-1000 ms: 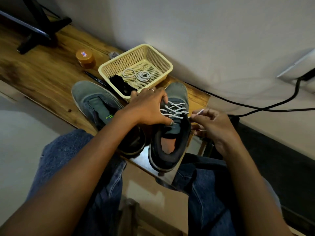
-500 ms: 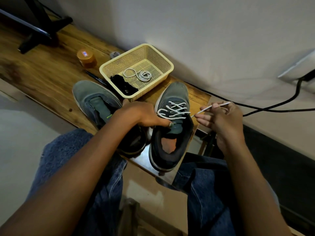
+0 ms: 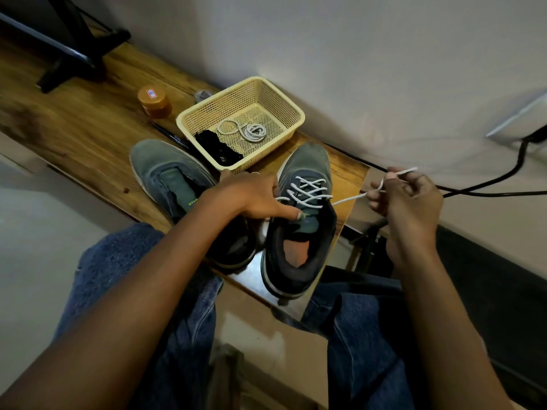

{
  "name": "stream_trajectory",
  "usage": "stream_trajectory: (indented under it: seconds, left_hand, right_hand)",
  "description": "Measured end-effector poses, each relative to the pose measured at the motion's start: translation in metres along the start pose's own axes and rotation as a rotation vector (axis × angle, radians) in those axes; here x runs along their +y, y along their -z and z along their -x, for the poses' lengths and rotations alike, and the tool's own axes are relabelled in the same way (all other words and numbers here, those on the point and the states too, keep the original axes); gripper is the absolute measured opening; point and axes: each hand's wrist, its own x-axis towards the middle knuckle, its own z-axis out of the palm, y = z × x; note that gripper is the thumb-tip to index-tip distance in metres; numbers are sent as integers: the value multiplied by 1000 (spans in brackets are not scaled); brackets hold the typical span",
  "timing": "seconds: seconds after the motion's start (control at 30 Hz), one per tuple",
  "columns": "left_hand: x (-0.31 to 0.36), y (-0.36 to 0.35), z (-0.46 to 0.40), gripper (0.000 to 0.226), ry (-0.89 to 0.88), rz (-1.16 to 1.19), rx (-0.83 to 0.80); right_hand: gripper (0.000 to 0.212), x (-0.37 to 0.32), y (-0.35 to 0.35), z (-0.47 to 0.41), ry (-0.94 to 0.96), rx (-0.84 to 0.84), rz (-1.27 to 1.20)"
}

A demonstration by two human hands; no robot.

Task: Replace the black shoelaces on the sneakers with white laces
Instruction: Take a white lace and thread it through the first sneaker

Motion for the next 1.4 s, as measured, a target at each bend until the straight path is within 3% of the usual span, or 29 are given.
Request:
stream_trajectory:
  seconds: [0.2,0.3,0.43,0.6,0.73,0.87,1.03,1.1,1.4]
  left_hand:
    - [-1,5,6,50,-21,195,194]
    - [-1,0,8,43,-28,248,207]
    - [-2,-4,10,31,-42,295,194]
    - [-8,-9,8,15,-77,528,125]
    - [-15,-14,5,12,-71,671,98]
    - [-15,-14,7,17,-51,784,43]
    - [-17,-15,5,14,-29,884,-6]
    - [-17,-15,5,5,-1,939,-19]
    - [-17,-10,9,11,44,991,1]
  right_hand:
    - [12,2,4,-8,126,233,43]
    - [14,0,2,-6,127,203,61]
    - [11,-13,-3,6,182,25,75]
    - [18,-23,-11,25,120,-478,-50]
    - [18,-18,-22,34,135,-673,176]
    - [10,-7,-30,32,251,-631,548]
    - [6,-2,-36,36,343,-554,766]
    - [7,-1,-40,39,357,-545,823]
    - [5,4,-49,44,319,-530,827]
